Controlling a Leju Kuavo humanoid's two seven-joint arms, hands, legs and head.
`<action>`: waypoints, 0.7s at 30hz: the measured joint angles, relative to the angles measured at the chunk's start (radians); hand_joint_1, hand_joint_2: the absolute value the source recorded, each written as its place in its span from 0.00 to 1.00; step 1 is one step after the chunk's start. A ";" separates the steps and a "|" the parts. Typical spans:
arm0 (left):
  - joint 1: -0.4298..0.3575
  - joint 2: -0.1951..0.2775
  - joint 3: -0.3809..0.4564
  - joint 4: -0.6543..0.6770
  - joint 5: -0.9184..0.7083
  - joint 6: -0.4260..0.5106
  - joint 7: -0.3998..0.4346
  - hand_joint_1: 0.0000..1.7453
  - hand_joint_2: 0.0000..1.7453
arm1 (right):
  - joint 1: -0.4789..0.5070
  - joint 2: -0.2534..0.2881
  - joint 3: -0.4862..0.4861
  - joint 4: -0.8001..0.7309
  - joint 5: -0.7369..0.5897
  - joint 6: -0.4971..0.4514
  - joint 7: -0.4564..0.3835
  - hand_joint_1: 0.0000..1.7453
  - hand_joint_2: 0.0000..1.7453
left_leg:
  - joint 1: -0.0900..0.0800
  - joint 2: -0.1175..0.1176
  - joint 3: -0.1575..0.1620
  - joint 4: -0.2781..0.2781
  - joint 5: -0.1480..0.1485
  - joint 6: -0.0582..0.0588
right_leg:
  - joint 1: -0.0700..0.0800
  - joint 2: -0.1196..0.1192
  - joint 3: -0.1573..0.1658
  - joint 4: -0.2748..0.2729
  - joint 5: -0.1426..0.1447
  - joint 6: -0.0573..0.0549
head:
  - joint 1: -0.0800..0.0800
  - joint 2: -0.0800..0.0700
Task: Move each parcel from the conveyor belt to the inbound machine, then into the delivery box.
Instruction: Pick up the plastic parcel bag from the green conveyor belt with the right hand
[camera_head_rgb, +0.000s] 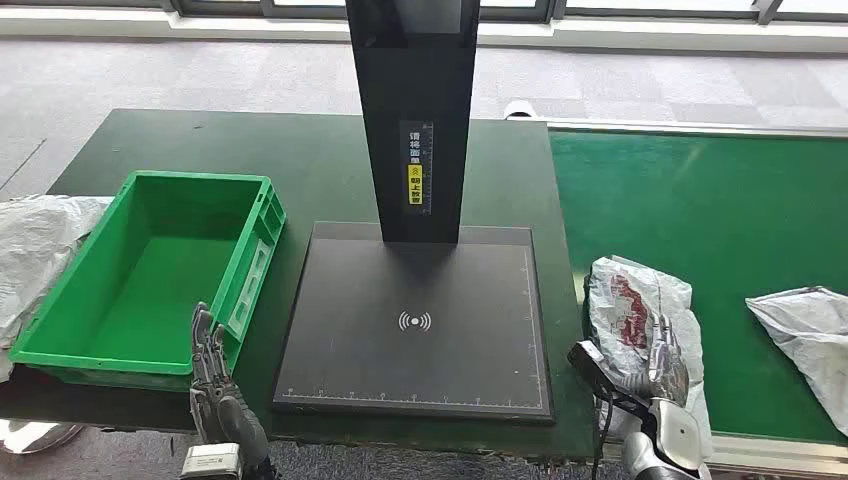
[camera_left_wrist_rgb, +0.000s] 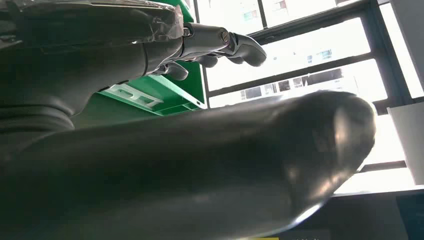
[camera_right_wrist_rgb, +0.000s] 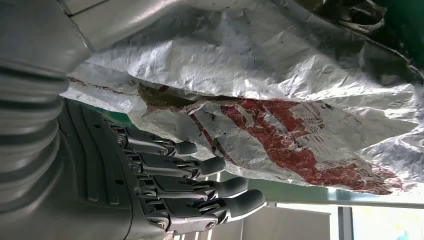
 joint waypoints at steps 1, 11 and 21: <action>0.000 0.000 0.000 0.000 0.000 0.000 0.000 0.00 0.00 | 0.000 -0.001 0.000 0.001 0.000 0.001 0.001 0.00 1.00 | 0.000 0.000 0.000 0.000 0.000 0.000 | 0.000 0.000 0.000 0.000 0.000 0.000 | 0.000 0.000; 0.046 -0.019 0.007 -0.053 -0.064 0.000 0.000 0.00 0.00 | -0.114 -0.028 0.001 0.105 0.057 0.046 0.079 0.00 1.00 | 0.000 0.000 0.000 0.000 0.000 0.000 | 0.000 0.000 0.000 0.000 0.000 0.000 | 0.000 0.000; 0.106 -0.031 0.037 -0.081 -0.081 0.000 0.000 0.00 0.00 | -0.187 -0.074 0.044 0.205 0.121 0.210 0.048 1.00 1.00 | 0.000 0.001 0.001 0.000 -0.001 0.000 | 0.000 0.001 0.001 0.000 0.000 0.000 | 0.000 0.000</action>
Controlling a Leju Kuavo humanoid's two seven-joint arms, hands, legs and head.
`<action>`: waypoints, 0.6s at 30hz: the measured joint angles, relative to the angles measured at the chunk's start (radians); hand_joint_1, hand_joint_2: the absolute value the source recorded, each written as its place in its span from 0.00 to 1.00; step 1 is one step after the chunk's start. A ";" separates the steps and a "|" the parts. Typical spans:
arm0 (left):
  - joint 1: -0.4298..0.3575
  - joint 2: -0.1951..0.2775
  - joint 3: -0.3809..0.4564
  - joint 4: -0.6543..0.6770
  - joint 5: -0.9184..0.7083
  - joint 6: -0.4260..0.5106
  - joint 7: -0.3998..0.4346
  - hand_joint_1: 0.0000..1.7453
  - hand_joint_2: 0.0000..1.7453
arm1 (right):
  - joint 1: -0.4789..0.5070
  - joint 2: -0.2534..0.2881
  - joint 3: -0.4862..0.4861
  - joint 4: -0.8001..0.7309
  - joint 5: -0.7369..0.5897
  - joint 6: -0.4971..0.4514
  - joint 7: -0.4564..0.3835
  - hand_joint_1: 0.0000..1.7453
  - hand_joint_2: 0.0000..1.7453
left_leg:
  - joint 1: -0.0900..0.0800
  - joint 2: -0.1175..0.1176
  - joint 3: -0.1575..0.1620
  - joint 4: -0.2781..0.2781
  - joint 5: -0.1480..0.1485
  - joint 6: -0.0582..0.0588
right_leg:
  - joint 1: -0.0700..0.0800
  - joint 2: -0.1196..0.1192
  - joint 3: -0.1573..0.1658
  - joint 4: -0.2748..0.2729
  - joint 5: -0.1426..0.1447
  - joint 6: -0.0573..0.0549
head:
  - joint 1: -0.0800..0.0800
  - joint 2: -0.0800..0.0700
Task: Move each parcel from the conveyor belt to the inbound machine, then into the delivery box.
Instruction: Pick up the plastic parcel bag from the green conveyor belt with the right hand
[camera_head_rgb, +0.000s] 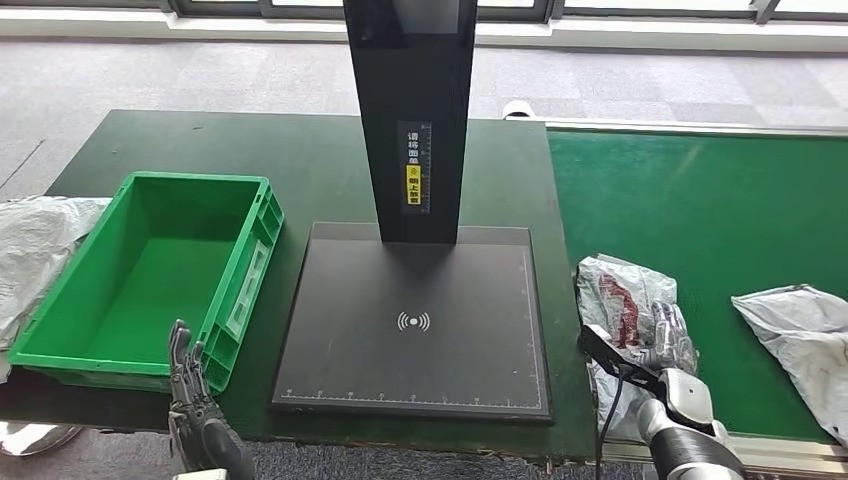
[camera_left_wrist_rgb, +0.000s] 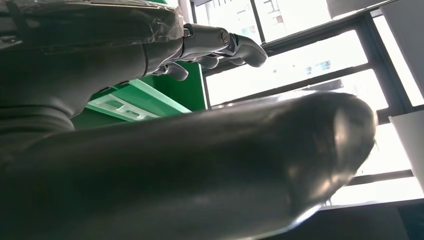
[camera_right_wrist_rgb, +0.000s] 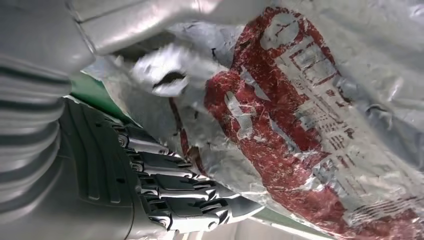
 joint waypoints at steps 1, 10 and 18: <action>0.006 -0.002 0.004 -0.003 -0.004 0.000 0.000 0.00 0.00 | -0.011 -0.001 0.011 0.009 0.008 0.020 -0.012 1.00 1.00 | 0.000 0.002 0.001 0.000 0.000 0.000 | 0.000 0.001 0.000 0.000 0.000 0.000 | 0.000 0.000; 0.046 -0.027 0.037 -0.039 -0.029 0.000 0.000 0.00 0.00 | -0.056 0.005 0.094 0.044 0.030 0.066 -0.021 1.00 1.00 | 0.001 0.008 0.007 0.000 -0.007 -0.003 | 0.004 0.008 0.013 0.000 -0.004 -0.002 | 0.000 0.000; 0.076 -0.045 0.053 -0.087 -0.047 0.000 0.000 0.00 0.00 | -0.066 0.052 0.145 0.045 0.062 -0.064 0.026 1.00 1.00 | 0.001 0.005 0.012 0.000 -0.005 -0.004 | 0.004 0.005 0.012 0.000 -0.004 -0.002 | 0.000 0.000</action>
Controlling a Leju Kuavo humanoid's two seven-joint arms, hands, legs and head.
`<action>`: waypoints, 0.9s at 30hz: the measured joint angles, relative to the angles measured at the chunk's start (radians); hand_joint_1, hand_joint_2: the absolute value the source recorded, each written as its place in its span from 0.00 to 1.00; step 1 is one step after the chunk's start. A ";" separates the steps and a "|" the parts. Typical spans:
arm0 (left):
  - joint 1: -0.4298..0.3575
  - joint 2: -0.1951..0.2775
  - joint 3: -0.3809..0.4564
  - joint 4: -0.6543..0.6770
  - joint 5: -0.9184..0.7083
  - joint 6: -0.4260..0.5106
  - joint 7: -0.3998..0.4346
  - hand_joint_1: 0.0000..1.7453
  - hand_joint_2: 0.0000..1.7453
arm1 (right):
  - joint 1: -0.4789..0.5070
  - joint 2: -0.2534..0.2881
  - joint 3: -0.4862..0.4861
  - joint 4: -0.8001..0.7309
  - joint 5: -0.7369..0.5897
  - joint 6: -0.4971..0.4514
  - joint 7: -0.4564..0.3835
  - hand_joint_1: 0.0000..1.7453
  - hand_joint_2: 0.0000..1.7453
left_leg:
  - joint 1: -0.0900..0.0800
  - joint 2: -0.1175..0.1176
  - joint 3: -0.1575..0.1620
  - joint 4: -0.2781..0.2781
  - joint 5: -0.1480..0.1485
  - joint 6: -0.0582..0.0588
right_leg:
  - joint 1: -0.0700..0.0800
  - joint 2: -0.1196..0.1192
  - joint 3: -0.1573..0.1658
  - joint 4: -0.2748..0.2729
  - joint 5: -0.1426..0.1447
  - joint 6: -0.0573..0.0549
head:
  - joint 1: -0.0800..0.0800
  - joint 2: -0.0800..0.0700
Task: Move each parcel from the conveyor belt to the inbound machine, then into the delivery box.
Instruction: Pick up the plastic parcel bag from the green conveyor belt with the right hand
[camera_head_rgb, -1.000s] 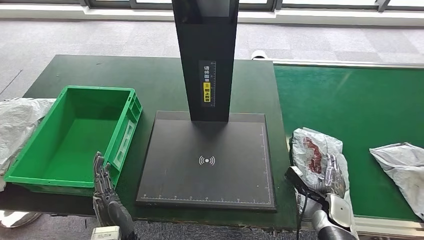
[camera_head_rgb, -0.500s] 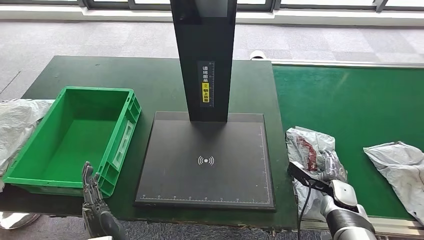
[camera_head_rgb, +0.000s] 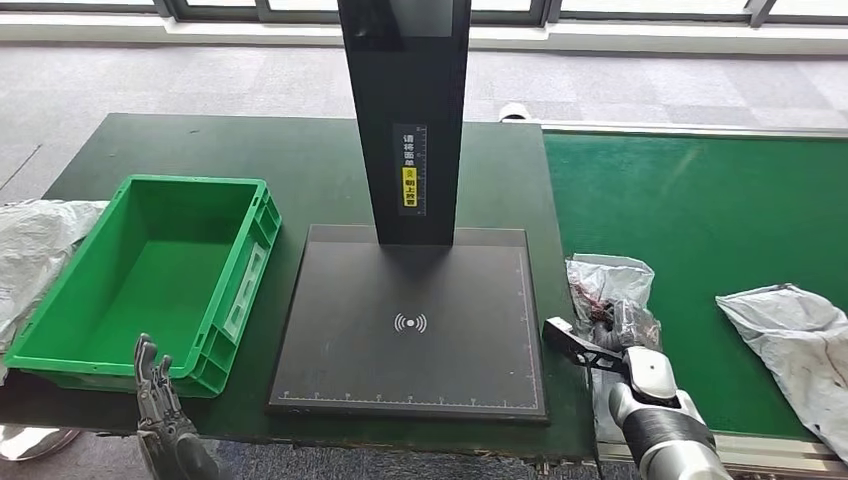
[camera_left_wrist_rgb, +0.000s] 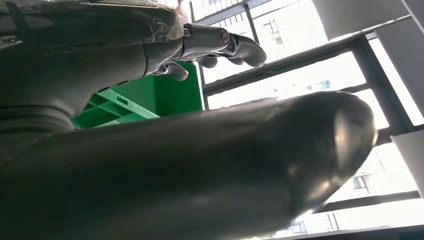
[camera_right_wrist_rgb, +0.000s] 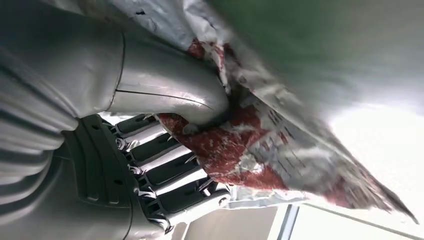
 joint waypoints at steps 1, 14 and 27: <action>0.002 -0.001 0.000 -0.006 0.000 0.000 0.000 0.00 0.00 | 0.000 0.004 0.003 0.000 0.000 -0.010 0.002 1.00 1.00 | 0.000 -0.001 0.001 0.000 0.000 0.000 | 0.000 -0.001 0.000 0.000 0.000 0.000 | 0.000 0.000; 0.013 -0.004 0.000 -0.035 0.000 0.000 0.000 0.00 0.00 | -0.004 0.015 0.017 0.000 0.000 -0.023 0.005 1.00 1.00 | 0.000 -0.001 -0.009 0.000 -0.001 0.001 | -0.001 -0.001 -0.001 0.000 -0.001 0.000 | 0.000 0.000; 0.014 -0.012 0.001 -0.063 -0.003 0.000 0.000 0.00 0.00 | 0.022 0.030 0.012 -0.129 -0.137 -0.350 -0.139 1.00 1.00 | 0.000 -0.002 -0.002 0.000 0.000 0.000 | -0.001 -0.001 -0.003 0.000 -0.001 -0.001 | 0.000 0.000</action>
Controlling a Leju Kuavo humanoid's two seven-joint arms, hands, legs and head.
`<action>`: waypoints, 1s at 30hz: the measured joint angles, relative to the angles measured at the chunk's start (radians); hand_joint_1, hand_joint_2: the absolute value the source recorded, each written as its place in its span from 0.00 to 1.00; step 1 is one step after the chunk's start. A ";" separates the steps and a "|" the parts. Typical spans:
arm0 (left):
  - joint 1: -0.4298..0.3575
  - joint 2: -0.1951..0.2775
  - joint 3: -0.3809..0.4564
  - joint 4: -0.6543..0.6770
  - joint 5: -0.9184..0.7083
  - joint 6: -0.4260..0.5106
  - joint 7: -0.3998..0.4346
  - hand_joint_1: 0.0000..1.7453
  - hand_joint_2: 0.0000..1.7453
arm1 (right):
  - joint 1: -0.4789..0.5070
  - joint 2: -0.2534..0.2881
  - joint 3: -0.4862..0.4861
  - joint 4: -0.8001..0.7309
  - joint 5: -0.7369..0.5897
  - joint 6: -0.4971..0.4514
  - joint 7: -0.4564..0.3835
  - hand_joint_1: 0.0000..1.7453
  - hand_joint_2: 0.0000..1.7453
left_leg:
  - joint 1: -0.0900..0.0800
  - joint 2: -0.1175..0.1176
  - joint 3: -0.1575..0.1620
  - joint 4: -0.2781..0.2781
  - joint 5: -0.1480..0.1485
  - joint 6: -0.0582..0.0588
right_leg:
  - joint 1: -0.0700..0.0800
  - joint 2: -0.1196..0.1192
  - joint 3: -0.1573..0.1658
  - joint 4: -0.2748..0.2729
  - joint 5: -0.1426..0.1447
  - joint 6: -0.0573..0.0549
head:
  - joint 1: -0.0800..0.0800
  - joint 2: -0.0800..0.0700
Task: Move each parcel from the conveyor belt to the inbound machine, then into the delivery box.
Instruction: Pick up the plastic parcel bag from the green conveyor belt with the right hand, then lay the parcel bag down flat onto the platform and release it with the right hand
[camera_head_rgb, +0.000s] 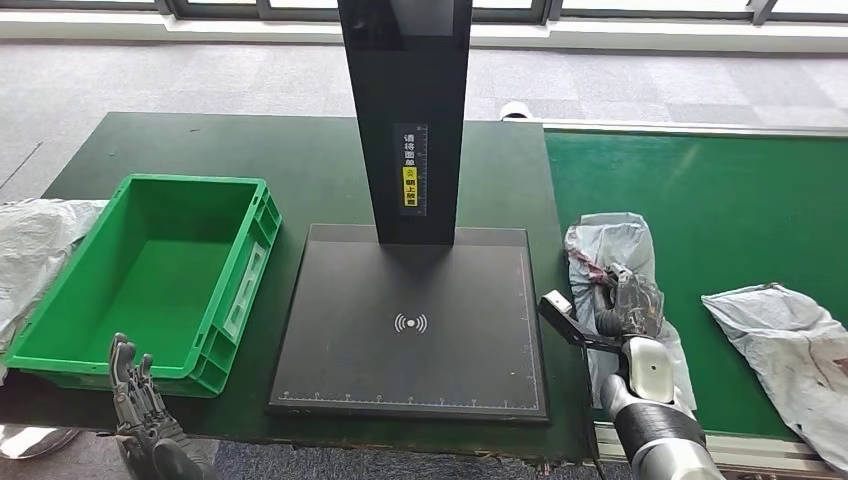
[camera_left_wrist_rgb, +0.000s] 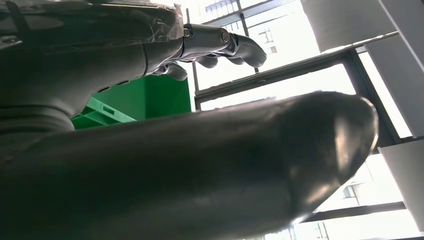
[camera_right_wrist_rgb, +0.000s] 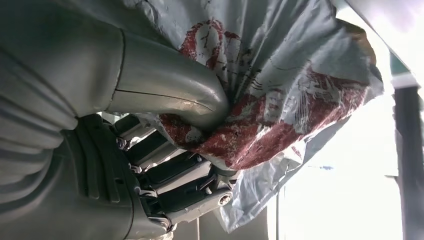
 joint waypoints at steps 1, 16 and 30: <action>0.001 -0.003 0.002 -0.003 -0.004 0.000 0.000 0.00 0.00 | 0.009 0.009 -0.006 -0.059 -0.068 -0.022 -0.081 1.00 1.00 | 0.000 0.000 0.000 0.000 0.000 0.000 | 0.000 0.000 0.000 0.000 0.000 0.000 | 0.000 0.000; 0.005 -0.018 0.020 -0.003 -0.032 0.000 0.000 0.00 0.00 | 0.152 0.124 0.132 -0.592 -0.946 0.073 -0.594 1.00 1.00 | 0.000 -0.003 0.000 0.000 0.000 0.001 | -0.002 -0.003 0.000 0.000 -0.001 0.001 | 0.000 0.000; -0.018 -0.015 0.010 0.024 -0.037 0.000 0.000 0.00 0.00 | 0.045 0.275 0.474 -0.348 -0.911 0.228 -0.592 1.00 1.00 | 0.002 -0.001 0.000 0.000 0.001 0.000 | 0.000 -0.001 0.000 0.000 -0.001 0.000 | 0.000 0.000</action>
